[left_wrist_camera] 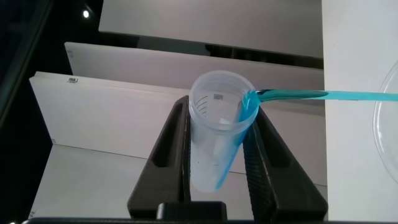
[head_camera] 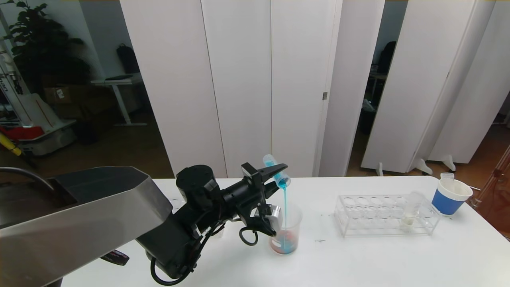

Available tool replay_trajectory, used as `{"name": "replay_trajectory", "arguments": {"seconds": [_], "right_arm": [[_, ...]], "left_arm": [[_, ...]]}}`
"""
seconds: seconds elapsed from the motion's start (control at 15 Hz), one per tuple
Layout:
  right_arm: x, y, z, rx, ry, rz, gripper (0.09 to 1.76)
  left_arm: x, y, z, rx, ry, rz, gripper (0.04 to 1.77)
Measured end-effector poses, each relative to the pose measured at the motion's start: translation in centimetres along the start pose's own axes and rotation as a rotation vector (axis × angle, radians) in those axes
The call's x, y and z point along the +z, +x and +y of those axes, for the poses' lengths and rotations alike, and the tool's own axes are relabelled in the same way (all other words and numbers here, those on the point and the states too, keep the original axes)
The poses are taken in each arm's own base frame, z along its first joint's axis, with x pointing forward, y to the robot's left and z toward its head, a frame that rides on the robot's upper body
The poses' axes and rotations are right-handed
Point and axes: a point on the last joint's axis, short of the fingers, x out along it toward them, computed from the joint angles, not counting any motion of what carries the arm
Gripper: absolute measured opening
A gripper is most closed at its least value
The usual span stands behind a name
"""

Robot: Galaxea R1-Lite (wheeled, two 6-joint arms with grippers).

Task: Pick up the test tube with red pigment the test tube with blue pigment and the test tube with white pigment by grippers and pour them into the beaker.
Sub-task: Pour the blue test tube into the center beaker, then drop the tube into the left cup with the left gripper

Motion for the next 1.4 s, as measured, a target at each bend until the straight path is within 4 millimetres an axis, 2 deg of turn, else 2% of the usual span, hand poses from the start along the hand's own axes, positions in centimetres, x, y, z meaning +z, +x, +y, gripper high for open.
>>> {"name": "replay_trajectory", "arguments": {"seconds": [1.4], "right_arm": [[0.0,0.0,0.0,0.0,0.0,0.0,1.75]], "left_arm": [[-0.31,-0.36,0.06,-0.005,0.114,0.008,0.58]]}}
